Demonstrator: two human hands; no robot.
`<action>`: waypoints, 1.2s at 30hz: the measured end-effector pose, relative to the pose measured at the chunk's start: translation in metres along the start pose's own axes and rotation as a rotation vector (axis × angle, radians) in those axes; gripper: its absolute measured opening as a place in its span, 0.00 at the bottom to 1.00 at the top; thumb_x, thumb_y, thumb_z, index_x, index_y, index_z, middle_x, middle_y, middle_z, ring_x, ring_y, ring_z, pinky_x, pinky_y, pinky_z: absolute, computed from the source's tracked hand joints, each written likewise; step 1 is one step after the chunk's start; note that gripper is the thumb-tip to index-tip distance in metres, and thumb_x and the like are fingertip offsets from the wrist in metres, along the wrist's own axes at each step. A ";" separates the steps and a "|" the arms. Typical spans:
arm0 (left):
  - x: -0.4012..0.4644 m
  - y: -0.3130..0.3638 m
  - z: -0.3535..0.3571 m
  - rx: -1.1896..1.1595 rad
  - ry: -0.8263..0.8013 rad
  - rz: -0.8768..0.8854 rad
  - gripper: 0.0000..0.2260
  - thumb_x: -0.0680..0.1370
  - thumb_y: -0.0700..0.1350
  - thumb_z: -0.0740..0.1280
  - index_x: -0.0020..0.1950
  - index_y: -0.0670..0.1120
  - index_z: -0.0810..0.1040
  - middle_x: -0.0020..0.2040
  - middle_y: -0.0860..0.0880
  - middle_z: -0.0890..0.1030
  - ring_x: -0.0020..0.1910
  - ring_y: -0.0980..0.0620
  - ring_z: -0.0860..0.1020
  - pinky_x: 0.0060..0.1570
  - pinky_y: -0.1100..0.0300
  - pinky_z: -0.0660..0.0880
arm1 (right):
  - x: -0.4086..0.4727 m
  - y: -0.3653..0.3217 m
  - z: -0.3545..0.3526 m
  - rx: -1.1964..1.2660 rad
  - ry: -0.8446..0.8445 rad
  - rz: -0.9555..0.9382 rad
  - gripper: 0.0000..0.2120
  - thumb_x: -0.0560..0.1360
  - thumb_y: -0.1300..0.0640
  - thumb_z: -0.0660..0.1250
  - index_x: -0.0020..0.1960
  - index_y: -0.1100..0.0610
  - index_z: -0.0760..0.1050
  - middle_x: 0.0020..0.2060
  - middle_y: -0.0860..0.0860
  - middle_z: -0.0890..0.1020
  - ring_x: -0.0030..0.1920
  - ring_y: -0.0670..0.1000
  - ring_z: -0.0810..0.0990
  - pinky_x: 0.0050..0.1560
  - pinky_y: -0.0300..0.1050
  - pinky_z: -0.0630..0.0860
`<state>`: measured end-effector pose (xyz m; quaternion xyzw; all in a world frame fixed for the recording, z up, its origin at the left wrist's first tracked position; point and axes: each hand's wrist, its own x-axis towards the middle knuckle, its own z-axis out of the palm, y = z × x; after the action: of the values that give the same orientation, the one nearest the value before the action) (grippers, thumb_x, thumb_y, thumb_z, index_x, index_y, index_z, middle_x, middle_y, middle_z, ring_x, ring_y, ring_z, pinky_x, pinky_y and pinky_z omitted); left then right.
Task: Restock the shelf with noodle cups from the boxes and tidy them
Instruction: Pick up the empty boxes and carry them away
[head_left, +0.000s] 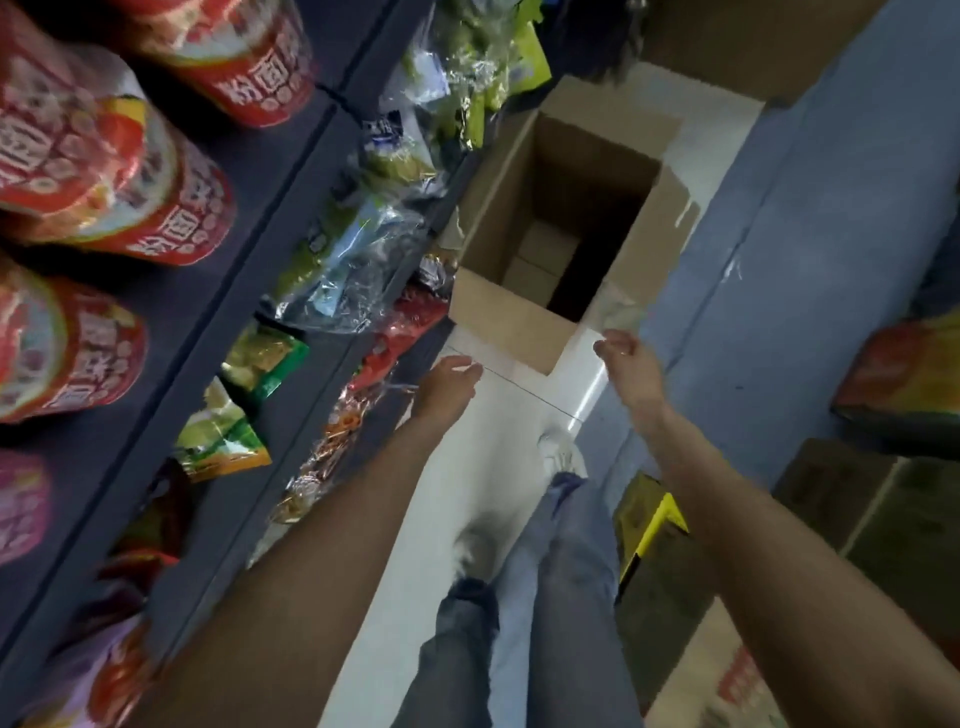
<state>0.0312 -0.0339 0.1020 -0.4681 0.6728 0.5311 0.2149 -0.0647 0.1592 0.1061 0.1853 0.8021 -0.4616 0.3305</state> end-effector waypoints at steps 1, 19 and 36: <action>0.027 0.006 0.011 -0.030 0.004 -0.038 0.20 0.75 0.51 0.65 0.65 0.45 0.73 0.51 0.46 0.80 0.49 0.45 0.78 0.49 0.55 0.73 | 0.029 -0.004 0.006 -0.066 0.000 -0.021 0.16 0.73 0.46 0.63 0.56 0.54 0.76 0.51 0.52 0.77 0.52 0.52 0.75 0.50 0.40 0.68; 0.166 0.021 0.119 -0.299 0.085 -0.275 0.23 0.75 0.45 0.65 0.68 0.50 0.62 0.58 0.45 0.76 0.50 0.41 0.80 0.33 0.54 0.81 | 0.153 0.035 0.045 -0.376 0.114 0.021 0.20 0.75 0.61 0.63 0.65 0.61 0.63 0.56 0.59 0.78 0.54 0.61 0.78 0.57 0.54 0.74; -0.238 -0.250 -0.033 0.119 0.282 -0.357 0.24 0.78 0.47 0.64 0.73 0.49 0.60 0.62 0.43 0.77 0.42 0.41 0.82 0.46 0.49 0.81 | -0.145 0.046 -0.007 -1.299 -0.370 -0.413 0.38 0.76 0.48 0.67 0.77 0.56 0.49 0.67 0.63 0.70 0.64 0.65 0.71 0.60 0.56 0.70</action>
<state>0.3644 0.0324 0.1721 -0.6357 0.6329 0.3737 0.2362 0.0640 0.1899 0.1819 -0.2867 0.8649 0.0332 0.4107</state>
